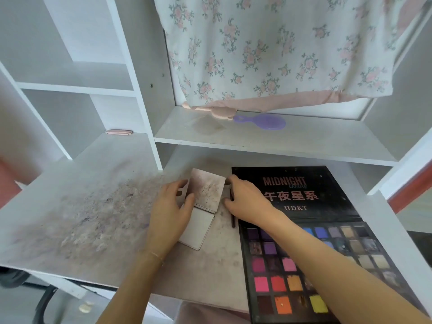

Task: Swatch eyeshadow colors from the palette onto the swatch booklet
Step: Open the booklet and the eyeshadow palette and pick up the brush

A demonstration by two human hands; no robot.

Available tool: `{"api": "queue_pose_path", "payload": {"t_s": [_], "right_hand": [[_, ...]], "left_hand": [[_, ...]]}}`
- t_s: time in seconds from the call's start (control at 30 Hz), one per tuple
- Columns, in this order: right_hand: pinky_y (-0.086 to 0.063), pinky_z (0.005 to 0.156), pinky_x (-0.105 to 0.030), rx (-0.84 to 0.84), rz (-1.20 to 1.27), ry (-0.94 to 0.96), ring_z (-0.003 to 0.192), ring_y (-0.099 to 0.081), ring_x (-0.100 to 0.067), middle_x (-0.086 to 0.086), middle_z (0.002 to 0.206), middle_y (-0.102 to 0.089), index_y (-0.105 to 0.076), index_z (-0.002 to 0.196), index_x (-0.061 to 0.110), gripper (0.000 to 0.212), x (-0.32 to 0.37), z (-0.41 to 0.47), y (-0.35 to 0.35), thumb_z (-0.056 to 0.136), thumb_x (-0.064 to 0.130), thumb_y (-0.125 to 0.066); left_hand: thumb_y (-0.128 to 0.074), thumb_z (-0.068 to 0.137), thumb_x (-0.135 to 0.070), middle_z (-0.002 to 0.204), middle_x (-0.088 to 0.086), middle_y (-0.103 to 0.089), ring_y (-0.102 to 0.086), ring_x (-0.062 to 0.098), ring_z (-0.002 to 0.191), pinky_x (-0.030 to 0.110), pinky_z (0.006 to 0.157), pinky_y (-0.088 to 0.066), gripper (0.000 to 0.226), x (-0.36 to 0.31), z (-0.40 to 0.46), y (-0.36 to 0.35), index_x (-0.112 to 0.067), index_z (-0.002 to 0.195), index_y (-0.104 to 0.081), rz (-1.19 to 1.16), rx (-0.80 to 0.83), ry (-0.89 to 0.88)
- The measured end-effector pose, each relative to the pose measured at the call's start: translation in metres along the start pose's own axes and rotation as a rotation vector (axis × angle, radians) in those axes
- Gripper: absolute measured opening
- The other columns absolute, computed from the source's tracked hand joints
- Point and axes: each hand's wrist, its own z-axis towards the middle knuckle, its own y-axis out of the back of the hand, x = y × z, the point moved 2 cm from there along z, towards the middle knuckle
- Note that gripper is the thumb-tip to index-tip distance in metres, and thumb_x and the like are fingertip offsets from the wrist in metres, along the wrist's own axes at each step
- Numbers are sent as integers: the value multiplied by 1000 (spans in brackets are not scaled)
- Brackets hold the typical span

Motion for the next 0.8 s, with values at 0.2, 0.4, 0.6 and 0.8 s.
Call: {"api": "queue_pose_path", "payload": {"t_s": [0.2, 0.4, 0.6, 0.8], "right_hand": [[-39, 53, -26, 28, 21, -73, 74, -49, -19, -8, 91, -57, -46, 114, 5, 32, 6, 5, 0, 83, 11, -51], [-49, 72, -35, -37, 34, -100, 88, -54, -24, -13, 100, -59, -53, 105, 1, 25, 6, 1, -3, 82, 12, -52], [-38, 73, -24, -60, 118, -46, 96, -48, -17, 3, 90, -55, -52, 114, 12, 31, 3, -1, -5, 83, 14, -54], [-39, 65, -27, -52, -26, 3, 86, -46, -13, 4, 87, -55, -56, 111, 13, 28, 12, 5, -10, 84, 20, -52]], "left_hand": [[-61, 84, -22, 95, -9, -65, -55, -3, 77, 9, 65, -38, 31, 13, 18, -9, -22, 115, -59, -71, 47, 98], [-62, 84, -14, 86, -5, -67, -59, 3, 77, 13, 66, -44, 14, 22, 18, -7, -24, 94, -65, -210, 14, 103], [-55, 88, -9, 72, -7, -60, -55, 5, 65, 9, 55, -43, 19, 31, 15, 10, -24, 78, -59, -463, -272, 178], [-55, 88, -9, 74, -5, -61, -55, -1, 62, 13, 57, -45, 21, 33, 12, 12, -27, 77, -59, -514, -308, 190]]}}
